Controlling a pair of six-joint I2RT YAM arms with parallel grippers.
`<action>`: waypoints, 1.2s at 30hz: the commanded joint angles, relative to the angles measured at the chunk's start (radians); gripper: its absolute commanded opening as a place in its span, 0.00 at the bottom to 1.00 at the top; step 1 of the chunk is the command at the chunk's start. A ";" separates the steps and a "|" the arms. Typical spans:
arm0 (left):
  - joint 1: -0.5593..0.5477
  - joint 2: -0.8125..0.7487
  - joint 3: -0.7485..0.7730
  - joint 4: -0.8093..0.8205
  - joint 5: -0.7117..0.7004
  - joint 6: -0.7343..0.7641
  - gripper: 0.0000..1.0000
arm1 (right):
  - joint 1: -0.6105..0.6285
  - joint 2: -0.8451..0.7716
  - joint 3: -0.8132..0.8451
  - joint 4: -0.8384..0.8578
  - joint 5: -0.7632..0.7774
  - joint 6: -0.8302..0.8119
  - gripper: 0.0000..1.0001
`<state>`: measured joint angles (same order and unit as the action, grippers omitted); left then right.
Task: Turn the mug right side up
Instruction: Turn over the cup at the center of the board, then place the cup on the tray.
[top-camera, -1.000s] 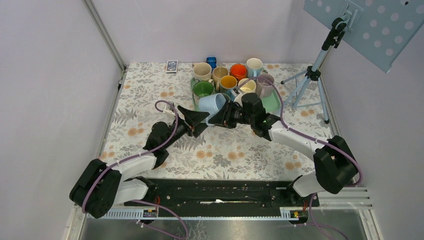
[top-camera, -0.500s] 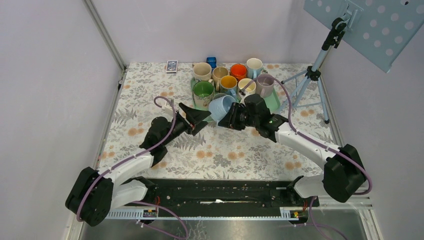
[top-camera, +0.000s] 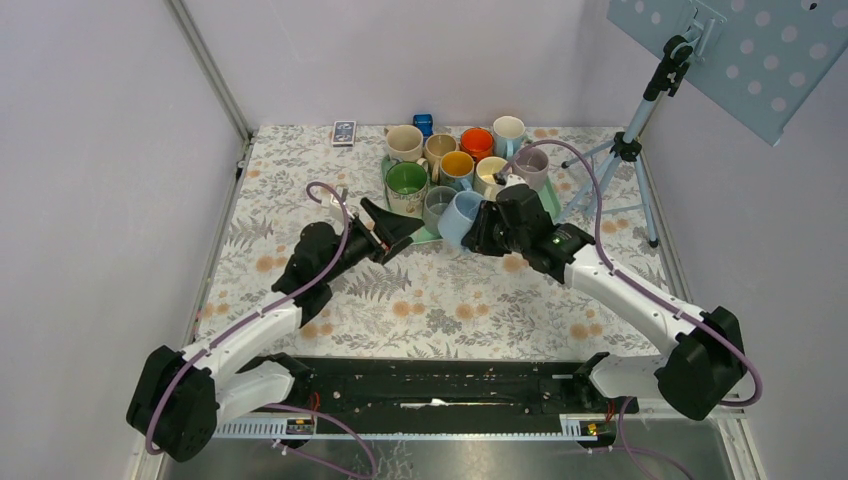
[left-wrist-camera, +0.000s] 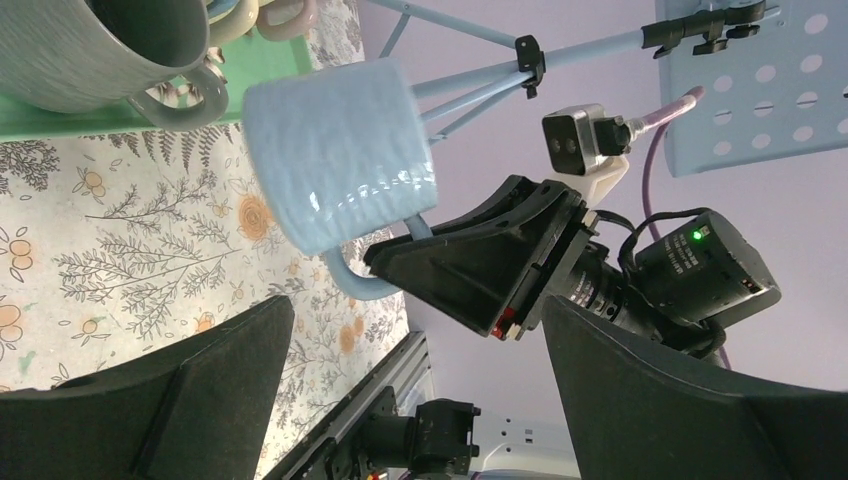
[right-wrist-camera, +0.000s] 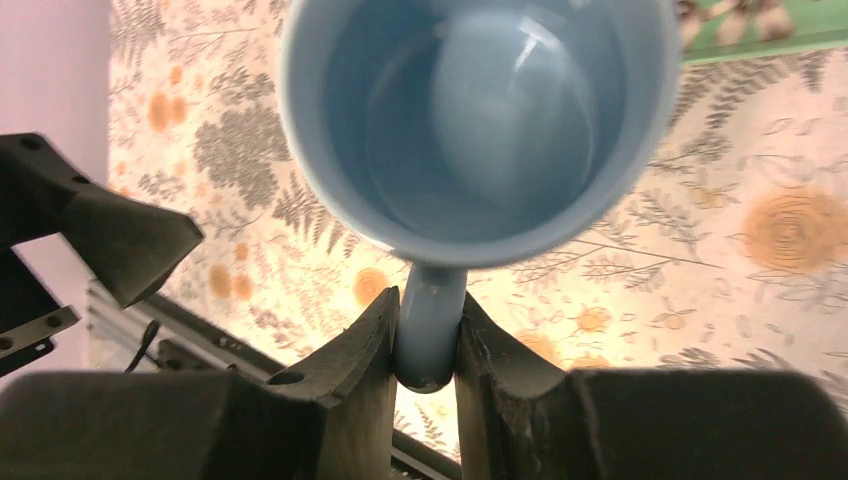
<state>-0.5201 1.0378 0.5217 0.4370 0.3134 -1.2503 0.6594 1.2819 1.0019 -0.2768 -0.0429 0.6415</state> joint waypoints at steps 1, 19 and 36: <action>0.000 -0.017 0.046 -0.009 0.030 0.047 0.99 | -0.022 -0.056 0.087 0.014 0.133 -0.071 0.00; 0.003 0.010 0.089 -0.032 0.086 0.091 0.99 | -0.172 0.026 0.104 0.036 0.299 -0.150 0.00; 0.011 0.001 0.078 -0.038 0.113 0.091 0.99 | -0.182 0.110 0.034 0.415 0.559 -0.285 0.00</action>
<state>-0.5152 1.0515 0.5632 0.3679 0.3988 -1.1778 0.4885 1.3922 1.0225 -0.1184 0.4088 0.4107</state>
